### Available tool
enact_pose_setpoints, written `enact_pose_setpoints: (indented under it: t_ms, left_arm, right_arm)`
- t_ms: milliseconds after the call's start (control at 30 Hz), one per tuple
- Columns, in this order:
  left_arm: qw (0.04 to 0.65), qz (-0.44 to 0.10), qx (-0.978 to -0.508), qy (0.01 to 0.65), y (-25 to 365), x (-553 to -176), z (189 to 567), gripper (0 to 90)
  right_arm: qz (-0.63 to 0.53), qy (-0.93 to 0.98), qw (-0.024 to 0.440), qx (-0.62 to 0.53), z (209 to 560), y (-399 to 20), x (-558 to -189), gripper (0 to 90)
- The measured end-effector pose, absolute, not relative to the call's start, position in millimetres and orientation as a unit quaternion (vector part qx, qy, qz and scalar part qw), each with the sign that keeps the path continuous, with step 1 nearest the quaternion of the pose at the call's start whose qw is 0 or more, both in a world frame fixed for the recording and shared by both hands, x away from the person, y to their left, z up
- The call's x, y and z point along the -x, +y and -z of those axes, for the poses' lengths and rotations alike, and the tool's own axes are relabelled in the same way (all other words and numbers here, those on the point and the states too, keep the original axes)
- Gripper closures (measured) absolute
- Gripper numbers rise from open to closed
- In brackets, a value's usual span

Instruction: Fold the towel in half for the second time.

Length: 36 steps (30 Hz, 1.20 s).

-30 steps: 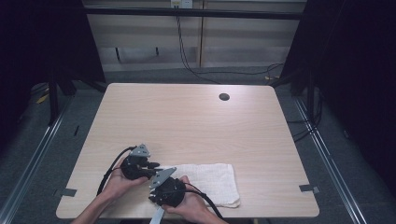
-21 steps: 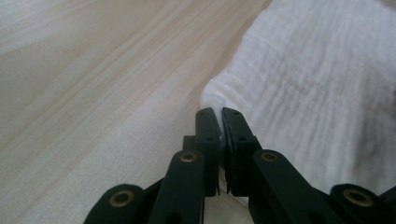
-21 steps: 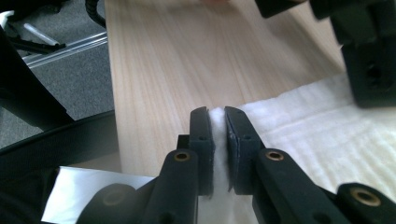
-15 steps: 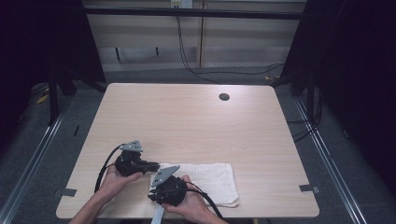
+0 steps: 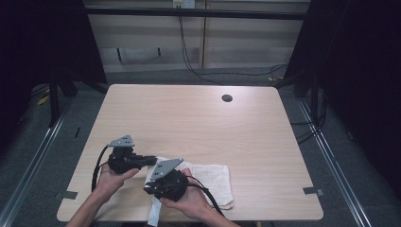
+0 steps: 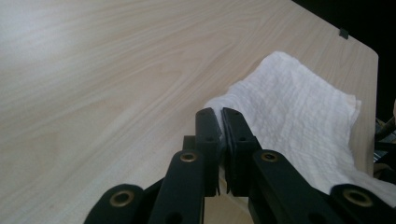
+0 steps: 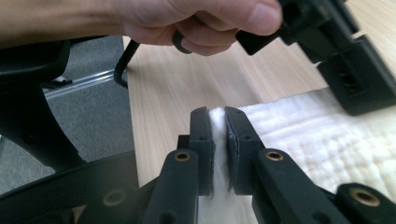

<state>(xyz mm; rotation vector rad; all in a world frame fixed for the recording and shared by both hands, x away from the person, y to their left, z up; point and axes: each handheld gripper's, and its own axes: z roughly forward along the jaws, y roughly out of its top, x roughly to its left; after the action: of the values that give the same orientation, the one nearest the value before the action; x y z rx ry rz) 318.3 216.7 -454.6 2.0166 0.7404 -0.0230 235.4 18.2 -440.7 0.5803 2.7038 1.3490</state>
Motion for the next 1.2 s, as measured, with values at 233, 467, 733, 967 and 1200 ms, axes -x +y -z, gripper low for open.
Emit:
enact_pose_setpoints:
  t_ms: [233, 467, 733, 967, 1200]
  left_arm:
    - [0.489, 0.006, -0.813, 0.315, 229.0, -319.9, 448.6, 86.2]
    - [0.505, -0.004, -0.802, 0.318, 239.1, -319.9, 433.8, 86.3]
    - [0.497, -0.01, -0.807, 0.319, 242.5, -323.8, 429.7, 86.2]
    - [0.477, 0.003, -0.826, 0.302, 219.8, -326.9, 435.6, 86.0]
    - [0.467, 0.007, -0.836, 0.289, 201.2, -332.5, 434.7, 86.0]
  right_arm:
    - [-0.474, 0.857, 0.035, -0.198, 428.2, 24.1, -236.4, 83.4]
    - [-0.495, 0.847, 0.038, -0.191, 414.0, 35.3, -239.0, 83.5]
    - [-0.505, 0.842, 0.04, -0.189, 408.2, 34.4, -243.2, 83.6]
    - [-0.502, 0.839, 0.04, -0.205, 426.7, 23.7, -236.7, 83.6]
    - [-0.517, 0.824, 0.043, -0.226, 426.3, -3.6, -235.8, 83.6]
